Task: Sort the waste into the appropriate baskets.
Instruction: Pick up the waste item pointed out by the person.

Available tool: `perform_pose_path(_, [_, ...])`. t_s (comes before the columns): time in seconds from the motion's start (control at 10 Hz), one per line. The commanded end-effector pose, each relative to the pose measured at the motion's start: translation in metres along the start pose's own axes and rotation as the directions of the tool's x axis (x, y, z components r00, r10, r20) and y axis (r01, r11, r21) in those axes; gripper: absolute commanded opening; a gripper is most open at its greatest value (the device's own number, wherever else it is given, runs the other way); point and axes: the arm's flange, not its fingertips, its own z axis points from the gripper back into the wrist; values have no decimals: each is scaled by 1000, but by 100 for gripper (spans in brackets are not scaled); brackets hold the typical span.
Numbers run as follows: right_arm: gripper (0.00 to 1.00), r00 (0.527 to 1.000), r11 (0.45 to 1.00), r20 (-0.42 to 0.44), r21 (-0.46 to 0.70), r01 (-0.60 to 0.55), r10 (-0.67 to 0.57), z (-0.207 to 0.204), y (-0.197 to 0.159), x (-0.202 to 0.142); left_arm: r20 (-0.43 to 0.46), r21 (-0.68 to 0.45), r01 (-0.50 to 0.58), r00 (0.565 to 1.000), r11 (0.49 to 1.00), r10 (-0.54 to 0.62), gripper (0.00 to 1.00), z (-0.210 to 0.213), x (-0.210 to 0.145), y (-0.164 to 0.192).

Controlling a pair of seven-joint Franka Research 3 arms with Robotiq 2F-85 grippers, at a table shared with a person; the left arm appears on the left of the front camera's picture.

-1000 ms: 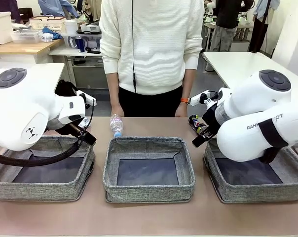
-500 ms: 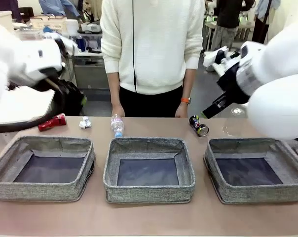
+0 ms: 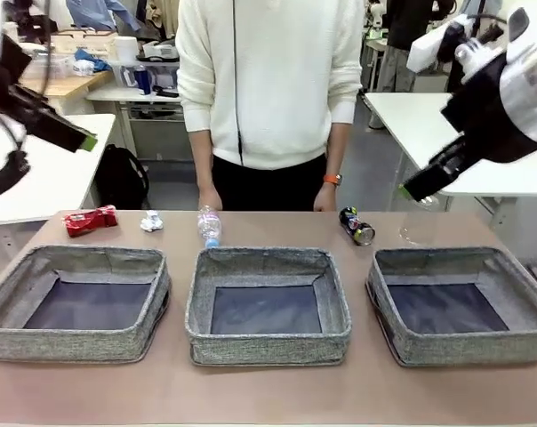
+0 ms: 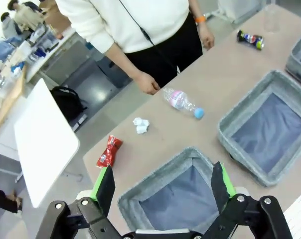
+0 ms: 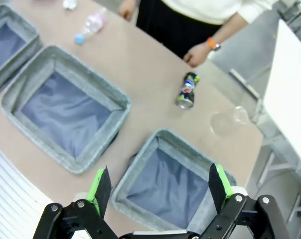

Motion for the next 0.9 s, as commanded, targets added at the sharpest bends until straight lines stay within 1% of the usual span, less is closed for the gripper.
perform_pose_path(0.0, [100, 999, 999, 15, 16, -36, 36, -21, -8, 7, 58, -8, -56, 997, 998, 56, 100, -18, 7, 8])
perform_pose_path(0.1, [100, 1000, 1000, 0, 0, 0, 0, 0, 0, 0, 58, -8, -56, 997, 998, 56, 100, -18, 7, 8])
perform_pose_path(0.2, [100, 999, 992, 18, 120, 28, -31, -8, -10, -5, 24, 1, -20, 1000, 1000, 20, 100, -7, 3, 5])
perform_pose_path(0.3, [100, 980, 950, 79, 272, 156, -183, -10, -23, -13, -41, -114, -132, 991, 985, 128, 100, -27, -2, 17])
perform_pose_path(0.4, [100, 926, 853, 43, 406, 327, -376, -10, -31, -20, -105, -312, -191, 980, 931, 166, 100, -43, -16, 31])
perform_pose_path(0.5, [100, 880, 726, -28, 552, 410, -475, -8, -40, -30, -246, -378, -295, 946, 878, 212, 100, -51, -38, 49])
perform_pose_path(0.6, [100, 812, 570, -104, 661, 488, -575, -7, -57, -42, -399, -398, -589, 801, 703, 446, 100, -48, -61, 86])
perform_pose_path(0.7, [100, 776, 430, -159, 756, 493, -610, -12, -72, -55, -431, -512, -706, 704, 490, 564, 100, -38, -86, 115])
perform_pose_path(0.8, [100, 742, 327, -217, 795, 512, -635, -23, -85, -69, -404, -561, -761, 595, 325, 695, 100, -43, -110, 128])
